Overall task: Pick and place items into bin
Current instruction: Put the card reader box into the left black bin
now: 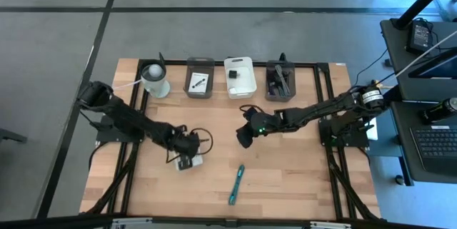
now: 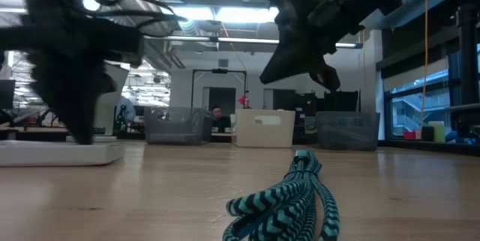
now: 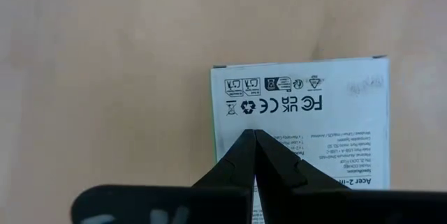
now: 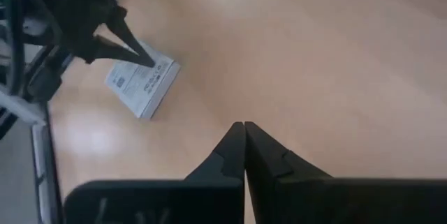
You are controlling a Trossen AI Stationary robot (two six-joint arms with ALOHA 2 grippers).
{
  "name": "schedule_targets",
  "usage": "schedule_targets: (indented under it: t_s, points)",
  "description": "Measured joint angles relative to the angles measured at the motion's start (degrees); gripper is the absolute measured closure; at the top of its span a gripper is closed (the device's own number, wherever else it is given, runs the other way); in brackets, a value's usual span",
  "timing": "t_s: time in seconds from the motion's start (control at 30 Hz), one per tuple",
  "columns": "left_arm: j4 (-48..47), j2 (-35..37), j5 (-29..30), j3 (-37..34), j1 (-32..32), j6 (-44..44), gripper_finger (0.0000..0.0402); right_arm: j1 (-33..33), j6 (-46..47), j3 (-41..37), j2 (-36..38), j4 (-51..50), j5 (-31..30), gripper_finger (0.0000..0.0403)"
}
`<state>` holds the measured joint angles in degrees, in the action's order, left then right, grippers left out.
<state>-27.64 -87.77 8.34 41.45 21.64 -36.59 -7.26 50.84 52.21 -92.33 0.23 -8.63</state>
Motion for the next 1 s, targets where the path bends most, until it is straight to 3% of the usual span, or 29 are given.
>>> schedule_targets:
  t_s: [0.33,0.5,0.73,1.0]
  points:
    - [7.3,-0.2,-0.2,-0.2,-12.8,3.6,0.0400,6.7,-9.5,0.0,0.0,-2.1,8.8,0.0398]
    - [8.6,0.0,-0.3,1.0,-16.4,3.5,0.0399,8.4,-15.2,0.1,-0.8,-3.2,10.0,0.0398]
    - [7.4,1.6,0.0,6.3,-18.3,2.5,0.0399,10.9,-16.9,0.0,-8.7,1.3,17.5,0.0389]
    - [-7.6,2.5,-1.6,7.7,-14.7,-9.2,0.0399,11.5,-18.5,3.0,-15.4,10.4,25.4,0.0324]
